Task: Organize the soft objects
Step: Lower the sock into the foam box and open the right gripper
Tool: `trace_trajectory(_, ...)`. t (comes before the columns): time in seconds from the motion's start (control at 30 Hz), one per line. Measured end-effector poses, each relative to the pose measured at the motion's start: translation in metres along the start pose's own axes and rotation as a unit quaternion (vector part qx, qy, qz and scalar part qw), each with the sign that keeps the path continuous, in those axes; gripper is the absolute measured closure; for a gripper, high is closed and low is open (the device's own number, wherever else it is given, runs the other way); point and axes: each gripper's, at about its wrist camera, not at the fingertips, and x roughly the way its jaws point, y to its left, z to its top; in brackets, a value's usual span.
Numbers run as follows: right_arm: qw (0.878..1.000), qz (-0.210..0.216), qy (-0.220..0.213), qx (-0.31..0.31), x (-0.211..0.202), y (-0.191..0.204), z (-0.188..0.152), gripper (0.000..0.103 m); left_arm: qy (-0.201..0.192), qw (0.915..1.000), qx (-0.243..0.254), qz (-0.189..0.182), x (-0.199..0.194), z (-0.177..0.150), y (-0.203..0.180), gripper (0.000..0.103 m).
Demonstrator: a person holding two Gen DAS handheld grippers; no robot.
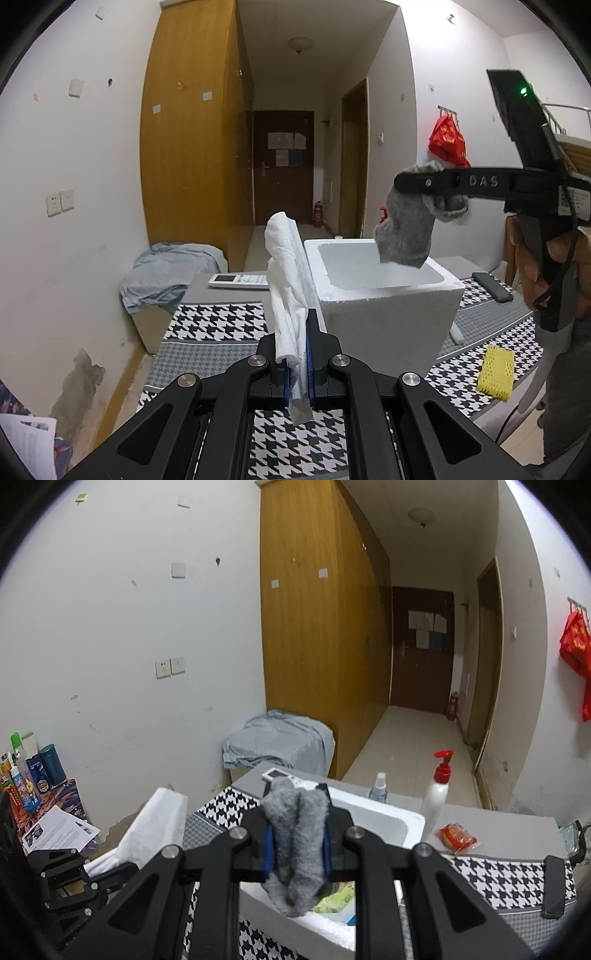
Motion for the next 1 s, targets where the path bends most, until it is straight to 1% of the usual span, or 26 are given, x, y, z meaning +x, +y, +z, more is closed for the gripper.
trace_trajectory(0.27,0.999,-0.009,0.036,0.006,0.025,-0.008,0.000,0.080,0.005,1.0000,0.001,-0.006,0.012,0.002,0.003,0.096)
trace_trajectory(0.43,0.998,-0.002,0.058,0.007,0.041,-0.013,-0.002,0.080,0.010,0.9999,-0.006,-0.005,0.018,0.001,0.006,0.096)
trace_trajectory(0.7,0.996,-0.010,0.089,0.013,0.062,-0.018,-0.009,0.079,0.005,0.9999,-0.009,-0.006,0.020,-0.002,0.007,0.096)
trace_trajectory(0.8,0.995,-0.001,0.102,0.023,0.072,-0.022,-0.013,0.079,0.004,0.9999,-0.013,-0.002,0.019,-0.004,0.008,0.096)
trace_trajectory(0.87,0.994,-0.004,0.109,0.026,0.077,-0.024,-0.015,0.079,0.002,0.9999,-0.014,-0.001,0.019,-0.004,0.008,0.096)
trace_trajectory(0.9,0.993,-0.007,0.111,0.026,0.079,-0.025,-0.017,0.077,0.001,0.9999,-0.013,0.001,0.018,-0.004,0.008,0.096)
trace_trajectory(0.93,0.993,-0.008,0.112,0.026,0.080,-0.025,-0.019,0.068,-0.001,0.9999,-0.012,0.002,0.017,-0.004,0.007,0.096)
trace_trajectory(0.97,0.994,-0.008,0.109,0.028,0.080,-0.026,-0.020,0.054,-0.002,0.9999,-0.012,0.002,0.017,-0.005,0.007,0.096)
trace_trajectory(1.0,0.994,-0.010,0.106,0.031,0.079,-0.027,-0.021,0.046,-0.003,0.9999,-0.012,0.003,0.016,-0.005,0.006,0.096)
